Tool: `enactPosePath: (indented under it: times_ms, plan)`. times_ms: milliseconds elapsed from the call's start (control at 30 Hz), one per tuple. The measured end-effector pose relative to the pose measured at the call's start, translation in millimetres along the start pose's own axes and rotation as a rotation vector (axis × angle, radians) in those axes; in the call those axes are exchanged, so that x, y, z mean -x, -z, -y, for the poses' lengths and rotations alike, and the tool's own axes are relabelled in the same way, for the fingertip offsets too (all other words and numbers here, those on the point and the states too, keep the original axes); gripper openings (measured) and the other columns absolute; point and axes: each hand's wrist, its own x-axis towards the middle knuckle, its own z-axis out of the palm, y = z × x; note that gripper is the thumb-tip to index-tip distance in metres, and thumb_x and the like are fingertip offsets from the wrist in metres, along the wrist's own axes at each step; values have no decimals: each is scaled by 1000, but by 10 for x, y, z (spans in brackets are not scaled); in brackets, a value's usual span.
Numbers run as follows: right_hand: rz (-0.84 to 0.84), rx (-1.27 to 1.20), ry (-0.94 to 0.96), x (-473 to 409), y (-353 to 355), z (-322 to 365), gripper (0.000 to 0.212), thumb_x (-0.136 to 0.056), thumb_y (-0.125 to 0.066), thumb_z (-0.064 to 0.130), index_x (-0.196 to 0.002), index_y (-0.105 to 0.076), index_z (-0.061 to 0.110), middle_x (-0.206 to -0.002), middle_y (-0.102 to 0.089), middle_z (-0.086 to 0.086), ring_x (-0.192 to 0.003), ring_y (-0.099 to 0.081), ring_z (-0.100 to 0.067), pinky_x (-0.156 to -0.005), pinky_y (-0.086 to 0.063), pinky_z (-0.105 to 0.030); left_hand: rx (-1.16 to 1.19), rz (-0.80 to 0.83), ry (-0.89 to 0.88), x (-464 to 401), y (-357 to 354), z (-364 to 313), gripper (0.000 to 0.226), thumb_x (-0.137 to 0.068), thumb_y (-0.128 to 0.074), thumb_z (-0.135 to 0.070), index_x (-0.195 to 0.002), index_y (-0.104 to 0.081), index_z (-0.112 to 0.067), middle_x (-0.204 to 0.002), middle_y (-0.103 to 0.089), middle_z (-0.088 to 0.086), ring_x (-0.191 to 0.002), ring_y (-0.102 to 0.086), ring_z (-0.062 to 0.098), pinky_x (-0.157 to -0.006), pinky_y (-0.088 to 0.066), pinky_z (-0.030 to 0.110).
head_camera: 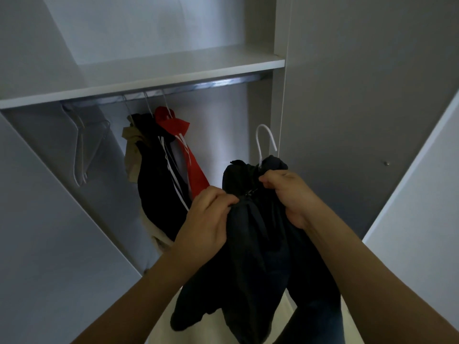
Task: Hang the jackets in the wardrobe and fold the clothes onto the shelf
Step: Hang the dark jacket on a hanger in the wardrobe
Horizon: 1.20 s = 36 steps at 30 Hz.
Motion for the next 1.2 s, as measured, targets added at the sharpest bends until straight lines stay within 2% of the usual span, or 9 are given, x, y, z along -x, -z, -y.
enactPosePath:
  times_ms: [100,267,400,567,667,767,867,1067,1200]
  plan:
    - [46,41,42,18,13,-17,26,-89,-57,14,-63,-58,16,-65,-53,-7,-63,-55,-19,-68,-48,-30,58,-41,-5,57,6,4,22,-95,-49,-8,-100,-70,-6,-103,-56,4,-97,-53,16,-88,-40,28]
    - [144,155,104,25,-18,-10,44,-91,-57,15,-49,-43,23,-53,-45,7,-50,-46,-7,-51,-43,-17,314,-31,337,7,-33,-49,20,-96,-44,0,-91,-56,-15,-89,-58,-3,-84,-57,10,-73,-47,26]
    - [93,172,62,56,111,54,49,-91,-58,11,-44,-50,23,-49,-51,5,-47,-51,-8,-49,-44,-17,69,-51,205,47,93,34,25,-87,-33,-19,-88,-54,-7,-87,-54,2,-76,-52,16,-66,-46,30]
    - [-99,60,33,-8,326,188,27,-89,-58,13,-63,-63,14,-62,-65,-4,-59,-63,-18,-56,-51,-23,-89,-4,358,122,336,411,25,-78,-52,9,-78,-45,-15,-78,-47,-2,-68,-45,16,-61,-31,26]
    - [18,72,51,-41,141,111,34,-90,-59,16,-57,-58,20,-64,-60,-3,-64,-60,-17,-67,-50,-27,131,135,561,8,239,328,6,-85,-46,-26,-87,-51,-30,-82,-57,-7,-75,-55,8,-66,-41,29]
    - [154,106,94,-4,-73,69,43,-92,-60,21,-50,-50,24,-59,-52,2,-60,-53,-11,-63,-46,-23,281,338,554,-190,-17,110,33,-94,-36,-55,-104,-59,-33,-101,-62,-7,-92,-59,10,-82,-47,34]
    - [160,191,115,15,-83,45,41,-92,-61,23,-53,-51,22,-58,-52,-1,-58,-52,-12,-59,-47,-21,436,269,585,-273,-149,22,36,-103,-40,-41,-84,-56,-15,-79,-59,0,-71,-55,11,-71,-45,35]
    - [-217,60,145,-117,362,299,20,-93,-59,11,-74,-62,10,-70,-62,-5,-66,-60,-16,-66,-51,-23,179,307,370,127,100,242,33,-104,-38,-31,-79,-52,-15,-69,-54,-1,-62,-52,9,-66,-45,29]
    - [-3,285,211,-96,320,400,37,-96,-56,21,-59,-54,18,-77,-47,-8,-70,-48,-16,-71,-40,-28,317,296,572,19,114,361,32,-105,-39,-29,-78,-49,-15,-74,-51,2,-68,-50,16,-74,-47,43]
